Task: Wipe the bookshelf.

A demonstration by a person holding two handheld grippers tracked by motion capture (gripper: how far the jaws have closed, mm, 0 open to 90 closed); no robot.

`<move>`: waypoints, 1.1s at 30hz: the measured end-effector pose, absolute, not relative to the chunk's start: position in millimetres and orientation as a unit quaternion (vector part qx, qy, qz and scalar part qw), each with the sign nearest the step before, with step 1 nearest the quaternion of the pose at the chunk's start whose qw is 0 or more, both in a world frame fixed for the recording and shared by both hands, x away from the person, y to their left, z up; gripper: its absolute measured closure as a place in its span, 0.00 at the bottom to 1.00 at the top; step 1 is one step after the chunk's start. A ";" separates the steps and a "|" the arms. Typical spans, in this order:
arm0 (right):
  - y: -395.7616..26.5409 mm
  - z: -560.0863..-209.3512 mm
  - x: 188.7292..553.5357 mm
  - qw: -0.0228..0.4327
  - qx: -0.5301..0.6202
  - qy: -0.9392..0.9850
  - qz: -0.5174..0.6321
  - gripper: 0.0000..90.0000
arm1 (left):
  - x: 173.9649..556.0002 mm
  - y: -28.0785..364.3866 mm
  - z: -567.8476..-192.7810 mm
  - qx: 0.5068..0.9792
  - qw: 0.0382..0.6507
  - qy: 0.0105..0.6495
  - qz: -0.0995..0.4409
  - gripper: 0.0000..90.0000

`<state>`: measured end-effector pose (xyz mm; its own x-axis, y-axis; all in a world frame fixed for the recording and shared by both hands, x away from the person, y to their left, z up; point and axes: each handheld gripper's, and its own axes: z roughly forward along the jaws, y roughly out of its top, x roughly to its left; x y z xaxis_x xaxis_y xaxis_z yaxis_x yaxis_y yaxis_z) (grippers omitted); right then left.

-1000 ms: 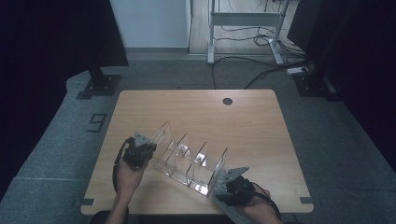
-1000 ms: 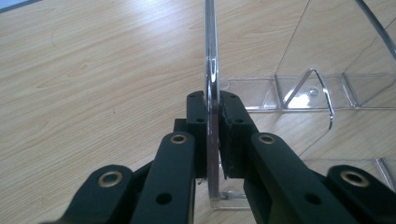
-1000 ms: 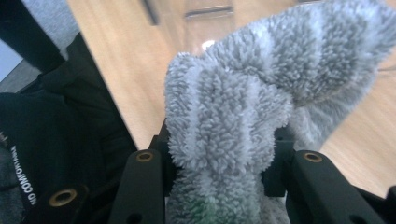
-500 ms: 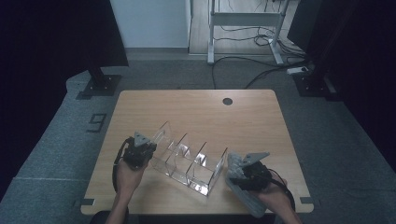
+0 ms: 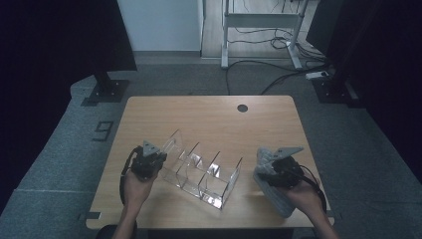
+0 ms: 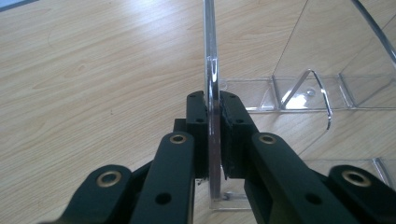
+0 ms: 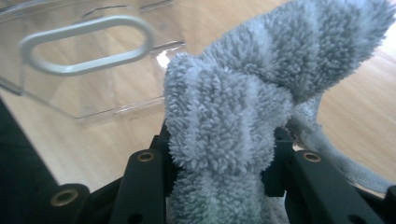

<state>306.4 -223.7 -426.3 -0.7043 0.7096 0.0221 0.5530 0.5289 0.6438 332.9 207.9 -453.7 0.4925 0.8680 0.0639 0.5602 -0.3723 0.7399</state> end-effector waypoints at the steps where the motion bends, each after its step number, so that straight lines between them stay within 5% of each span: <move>1: -225.6 -425.7 307.8 0.125 0.368 0.864 0.320 0.68 | 332.9 207.9 -453.8 0.796 0.336 0.449 0.229 0.93; 16: -266.1 -433.5 343.4 0.161 0.432 0.835 0.300 0.68 | 333.7 209.4 -454.0 0.797 0.340 0.445 0.226 0.93; 33: -286.0 -494.8 367.8 0.144 0.481 0.817 0.283 0.67 | 333.9 210.0 -454.0 0.799 0.340 0.441 0.227 0.93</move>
